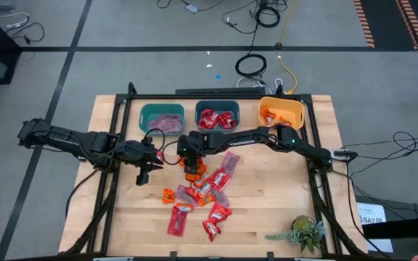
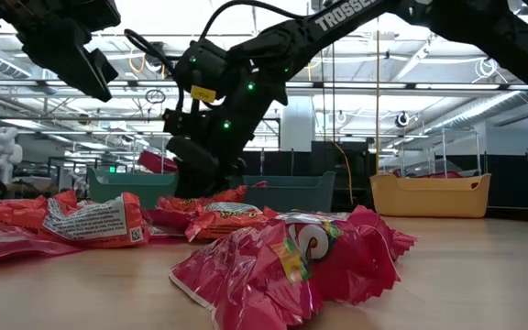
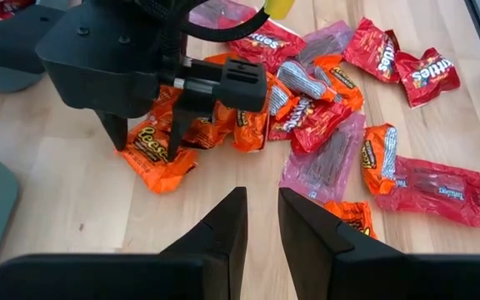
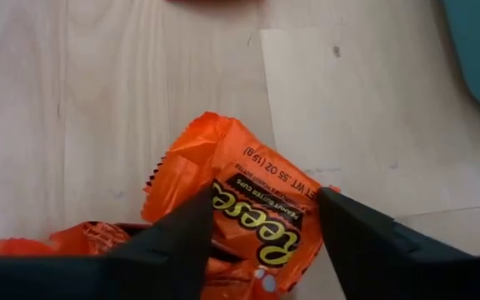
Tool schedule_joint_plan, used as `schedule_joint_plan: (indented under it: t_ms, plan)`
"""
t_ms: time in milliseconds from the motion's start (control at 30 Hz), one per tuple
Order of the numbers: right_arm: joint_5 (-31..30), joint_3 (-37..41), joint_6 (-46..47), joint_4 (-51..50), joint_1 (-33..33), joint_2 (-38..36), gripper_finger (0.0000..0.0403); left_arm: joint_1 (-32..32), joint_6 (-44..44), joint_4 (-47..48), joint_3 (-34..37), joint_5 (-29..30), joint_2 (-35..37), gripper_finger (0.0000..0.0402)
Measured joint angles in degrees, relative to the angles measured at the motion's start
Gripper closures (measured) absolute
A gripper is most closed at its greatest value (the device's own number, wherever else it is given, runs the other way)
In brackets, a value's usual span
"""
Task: Sort candy
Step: Put the orange chocolate into the yellow bin
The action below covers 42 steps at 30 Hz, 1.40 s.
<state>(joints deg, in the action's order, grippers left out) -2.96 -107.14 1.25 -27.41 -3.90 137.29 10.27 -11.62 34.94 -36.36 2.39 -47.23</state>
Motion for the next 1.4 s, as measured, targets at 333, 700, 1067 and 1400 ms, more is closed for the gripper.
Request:
schedule_joint_plan:
  t_ms: [333, 700, 1067, 1400]
  plan:
    - [1.6, 0.1, 1.3, -1.9, 0.1, -0.8, 0.0393, 0.0, 0.0, 0.0, 0.0, 0.0, 0.0, 0.0322]
    - [-4.5, 0.3, 2.6, -9.4, -0.5, -12.5, 0.0402, 0.0, 0.0, 0.0, 0.0, 0.0, 0.0, 0.0322]
    - [-19.3, 0.3, 4.1, -29.3, -2.0, -31.5, 0.0403, 0.0, 0.0, 0.0, 0.0, 0.0, 0.0, 0.0322]
    - [-30.1, 17.7, 14.2, -32.0, -8.0, -53.1, 0.0403, 0.0, 0.0, 0.0, 0.0, 0.0, 0.0, 0.0322]
